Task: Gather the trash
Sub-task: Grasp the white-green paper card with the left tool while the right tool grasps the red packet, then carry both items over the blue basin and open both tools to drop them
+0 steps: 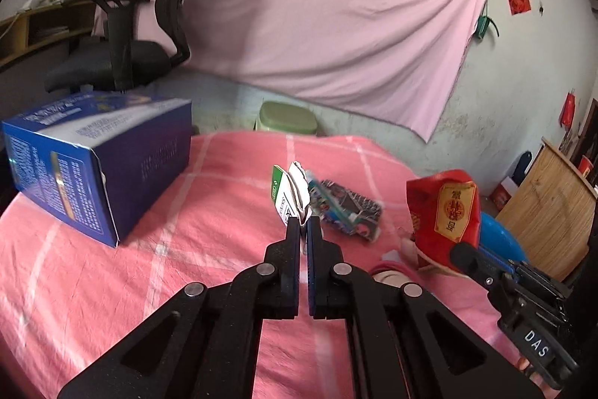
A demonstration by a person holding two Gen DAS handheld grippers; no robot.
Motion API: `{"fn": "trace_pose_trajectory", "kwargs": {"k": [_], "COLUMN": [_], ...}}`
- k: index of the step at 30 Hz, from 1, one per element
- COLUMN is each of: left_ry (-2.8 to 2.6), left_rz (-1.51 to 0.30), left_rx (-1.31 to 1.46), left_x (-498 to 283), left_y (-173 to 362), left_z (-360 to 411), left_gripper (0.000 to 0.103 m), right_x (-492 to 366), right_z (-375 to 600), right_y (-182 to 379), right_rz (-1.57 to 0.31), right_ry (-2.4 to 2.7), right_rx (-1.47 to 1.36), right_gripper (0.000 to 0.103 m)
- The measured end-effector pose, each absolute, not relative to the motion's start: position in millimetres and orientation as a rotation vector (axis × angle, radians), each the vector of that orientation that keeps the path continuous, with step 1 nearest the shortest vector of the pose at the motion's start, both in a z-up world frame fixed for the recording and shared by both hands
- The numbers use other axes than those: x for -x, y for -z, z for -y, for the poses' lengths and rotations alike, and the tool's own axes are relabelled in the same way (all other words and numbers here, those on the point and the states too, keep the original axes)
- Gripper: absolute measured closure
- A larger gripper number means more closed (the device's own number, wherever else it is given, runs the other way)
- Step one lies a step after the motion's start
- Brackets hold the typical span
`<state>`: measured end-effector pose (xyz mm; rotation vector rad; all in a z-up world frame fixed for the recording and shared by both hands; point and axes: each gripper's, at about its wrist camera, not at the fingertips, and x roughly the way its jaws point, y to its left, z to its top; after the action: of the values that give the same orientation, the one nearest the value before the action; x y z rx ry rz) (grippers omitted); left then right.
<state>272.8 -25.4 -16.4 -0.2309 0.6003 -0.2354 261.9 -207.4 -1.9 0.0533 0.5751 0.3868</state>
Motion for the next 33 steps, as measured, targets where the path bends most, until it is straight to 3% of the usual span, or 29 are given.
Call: {"fn": "trace_pose_trajectory", "kwargs": {"k": [16,26,33], "left_ry": [0.384,0.62,0.724], "left_rz": [-0.13,-0.235,-0.433], "left_rx": [0.215,0.238,0.206], "left_x": [-217,-249,-284], "left_y": [-55,-69,-52], "left_z": [74,160,229], "left_gripper": [0.102,0.102,0.101], "right_x": [-193,-173,-179], "right_z": [255,327,369], "right_y": [-52,-59,-41], "right_rz": [-0.045,-0.017,-0.116], "right_ry": [-0.253,0.051,0.185], "right_rx": [-0.183,-0.237,-0.257], "right_gripper": [0.077,0.077,0.077]}}
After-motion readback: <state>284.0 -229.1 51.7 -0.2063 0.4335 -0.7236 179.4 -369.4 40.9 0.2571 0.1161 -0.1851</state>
